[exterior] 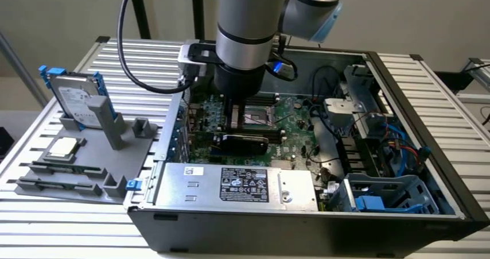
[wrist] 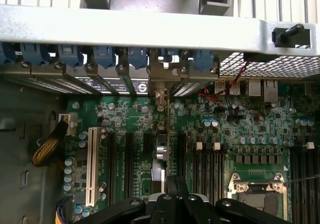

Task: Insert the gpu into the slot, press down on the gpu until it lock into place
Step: 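Press down on the gpu until it lock into place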

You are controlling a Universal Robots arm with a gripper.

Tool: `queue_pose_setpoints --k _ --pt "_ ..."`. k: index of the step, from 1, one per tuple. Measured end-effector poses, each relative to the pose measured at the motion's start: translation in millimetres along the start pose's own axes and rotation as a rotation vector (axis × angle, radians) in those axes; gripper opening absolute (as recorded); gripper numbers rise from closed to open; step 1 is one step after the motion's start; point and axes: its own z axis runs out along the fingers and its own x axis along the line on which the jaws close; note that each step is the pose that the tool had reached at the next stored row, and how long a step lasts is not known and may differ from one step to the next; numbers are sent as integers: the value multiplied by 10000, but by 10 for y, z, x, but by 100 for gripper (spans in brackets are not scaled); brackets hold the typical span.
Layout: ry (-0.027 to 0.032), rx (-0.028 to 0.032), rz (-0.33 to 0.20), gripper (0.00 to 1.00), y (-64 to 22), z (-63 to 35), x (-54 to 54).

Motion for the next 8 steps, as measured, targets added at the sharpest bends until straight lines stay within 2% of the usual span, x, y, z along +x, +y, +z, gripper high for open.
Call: queue_pose_setpoints --k 5,8 --pt "41 2 3 11 5 7 -12" --pt "126 2 8 11 6 8 -24"
